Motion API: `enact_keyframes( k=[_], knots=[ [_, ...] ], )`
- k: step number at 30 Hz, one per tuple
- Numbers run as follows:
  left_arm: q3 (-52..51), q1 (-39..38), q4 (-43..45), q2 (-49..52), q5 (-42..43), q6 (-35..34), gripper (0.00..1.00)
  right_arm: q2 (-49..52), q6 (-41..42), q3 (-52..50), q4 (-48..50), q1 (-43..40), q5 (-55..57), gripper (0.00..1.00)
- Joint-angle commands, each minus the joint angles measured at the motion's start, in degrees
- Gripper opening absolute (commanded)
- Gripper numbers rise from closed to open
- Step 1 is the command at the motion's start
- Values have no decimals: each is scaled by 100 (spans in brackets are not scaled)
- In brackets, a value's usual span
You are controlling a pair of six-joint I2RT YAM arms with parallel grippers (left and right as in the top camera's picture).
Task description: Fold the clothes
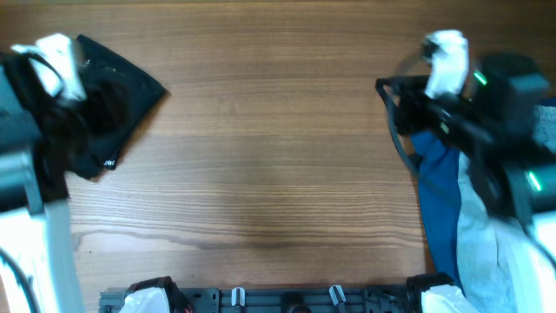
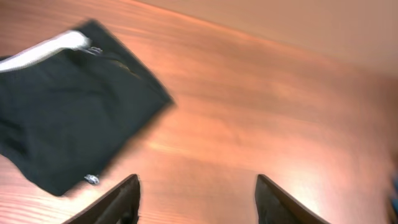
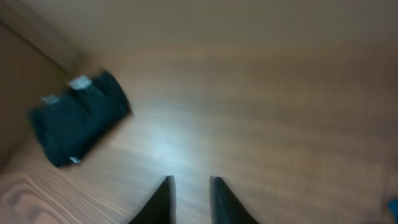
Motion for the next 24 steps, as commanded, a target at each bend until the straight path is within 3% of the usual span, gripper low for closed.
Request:
enact_keyframes(
  k=[1, 8, 17, 21, 24],
  knots=[
    [-61, -872, -605, -269, -739, 197, 100, -649, -76, 57, -44, -2, -85, 99],
    [-61, -1145, -975, -313, -826, 199, 100, -925, -63, 57, -160, -2, -87, 100],
    [-61, -1145, -975, -315, -826, 199, 100, -448, -63, 57, -369, -2, -87, 100],
    [-61, -1145, -977, -315, -826, 199, 100, -168, -68, 57, -1088, -2, 63, 100],
    [-61, -1145, -977, -315, -826, 199, 100, -227, -101, 57, -820, -2, 245, 100]
  ],
)
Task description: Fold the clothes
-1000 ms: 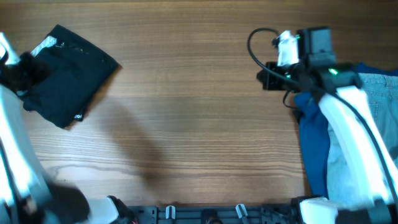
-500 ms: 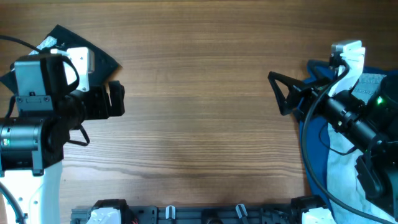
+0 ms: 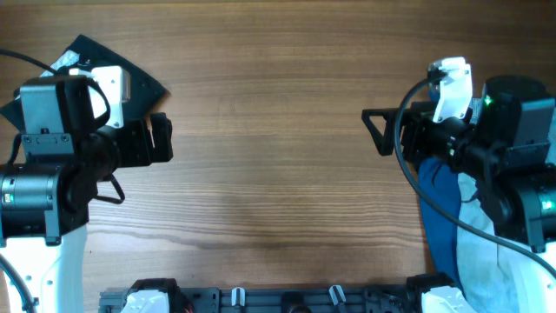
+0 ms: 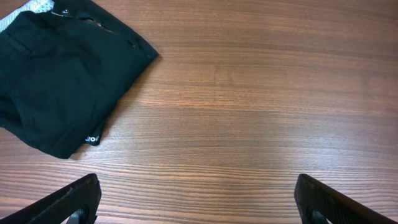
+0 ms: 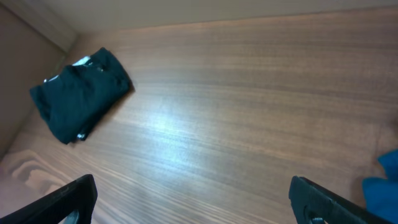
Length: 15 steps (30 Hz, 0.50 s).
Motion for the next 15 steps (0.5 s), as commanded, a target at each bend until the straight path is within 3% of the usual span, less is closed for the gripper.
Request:
enact_keyframes(
  k=[1, 7, 15],
  knots=[
    [-22, -31, 0, 7, -94, 92, 100, -160, -122, 28, 319, -2, 348, 100],
    [-22, -31, 2, 7, -94, 92, 100, -1113, -1213, -501, 1403, -2, 920, 100],
    [-22, -31, 0, 7, -94, 92, 100, -3298, -1405, -3777, 3558, -2, 981, 100]
  ],
)
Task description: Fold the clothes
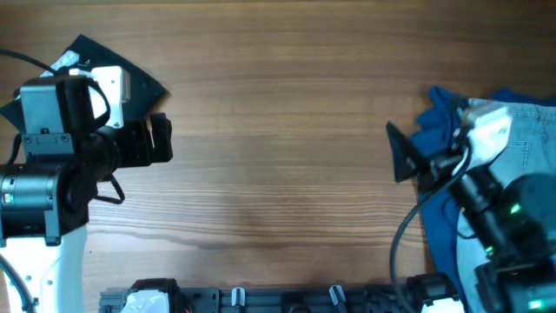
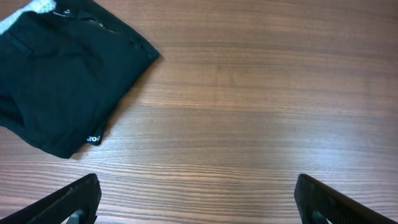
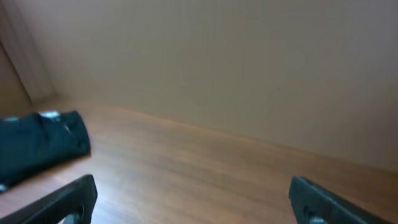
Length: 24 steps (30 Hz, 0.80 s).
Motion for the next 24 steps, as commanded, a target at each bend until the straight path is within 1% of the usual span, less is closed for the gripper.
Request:
enact_keyframes(
  k=[1, 4, 9, 11, 13, 16, 24],
  knots=[
    [-20, -31, -2, 4, -57, 92, 100, -890, -149, -1578, 929, -2, 181, 100],
    [-20, -31, -2, 4, -57, 92, 100, -1759, -133, -2957, 1781, -2, 2, 100],
    [-20, -31, 0, 4, -57, 92, 100, -2896, 4, -4330, 2474, -22, -7, 100],
    [-20, -31, -2, 4, -57, 92, 100, -3246, 17, -4695, 2671, -109, -11, 100],
    [-20, -31, -2, 4, -57, 92, 100, -3482, 195, -4988, 2796, -212, -11, 100],
    [-20, -31, -2, 4, -57, 92, 100, -3477, 483, -5298, 2863, -358, -7, 100],
    [-20, -31, -2, 4, -57, 92, 100, -3473, 501, -5292, 2793, -409, -9, 100]
  ],
)
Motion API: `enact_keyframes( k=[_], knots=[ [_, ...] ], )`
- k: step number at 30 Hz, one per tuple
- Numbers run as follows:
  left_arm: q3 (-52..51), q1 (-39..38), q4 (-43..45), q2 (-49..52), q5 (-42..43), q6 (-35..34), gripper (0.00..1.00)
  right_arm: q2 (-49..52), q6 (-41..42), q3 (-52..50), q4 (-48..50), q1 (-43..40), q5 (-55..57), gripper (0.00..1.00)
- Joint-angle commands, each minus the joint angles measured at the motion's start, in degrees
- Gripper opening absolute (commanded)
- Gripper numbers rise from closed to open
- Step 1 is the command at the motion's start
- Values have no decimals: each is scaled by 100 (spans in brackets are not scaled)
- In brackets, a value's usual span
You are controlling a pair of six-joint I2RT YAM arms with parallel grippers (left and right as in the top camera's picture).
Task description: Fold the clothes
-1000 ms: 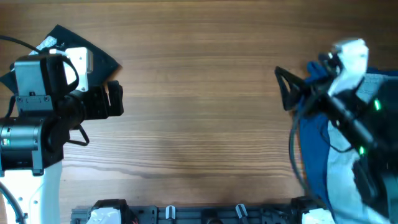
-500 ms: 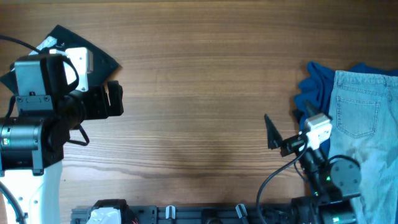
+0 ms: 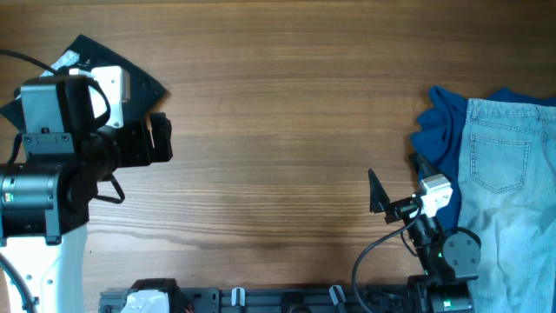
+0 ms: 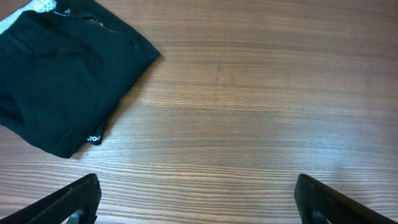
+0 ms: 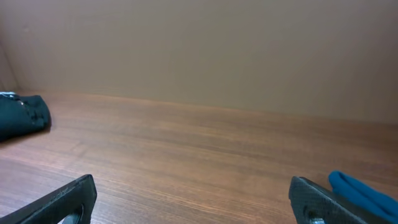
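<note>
A folded black garment (image 3: 130, 80) lies at the table's far left corner, partly under my left arm; it fills the upper left of the left wrist view (image 4: 56, 81). My left gripper (image 3: 162, 139) (image 4: 199, 199) stands open just right of it, holding nothing. At the right edge lie a crumpled blue garment (image 3: 439, 130) and light denim jeans (image 3: 508, 174), unfolded. My right gripper (image 3: 395, 184) (image 5: 193, 202) is open and empty, low near the front edge, left of the jeans. Its view shows the blue garment's edge (image 5: 360, 190) and the black garment (image 5: 25, 115) far off.
Bare wooden table (image 3: 278, 130) stretches between the two arms. A dark mounting rail (image 3: 287, 300) runs along the front edge. A plain beige wall (image 5: 199, 50) stands behind the table.
My right arm has moved from over the clothes at the right edge to low by the front edge, uncovering the jeans. The left arm and black garment have not moved.
First my left arm was over the black garment and my right gripper, jaws nearly together, was above the blue garment. Then both grippers stood wide open, the left beside the black garment. The right arm then drew toward the front and now sits low there.
</note>
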Motion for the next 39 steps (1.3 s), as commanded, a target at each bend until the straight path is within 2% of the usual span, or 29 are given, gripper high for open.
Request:
enact_keyframes(
  k=[1, 33, 39],
  knots=[
    [-15, -31, 2, 0, -55, 92, 100, -90, 116, -7, 24, -24, -50, 100],
    [-15, -31, 4, -9, -55, 92, 100, -90, 118, -7, 24, -24, -50, 100],
    [-17, -31, -39, -354, -98, 129, 100, -90, 118, -7, 24, -24, -50, 100]
  ],
)
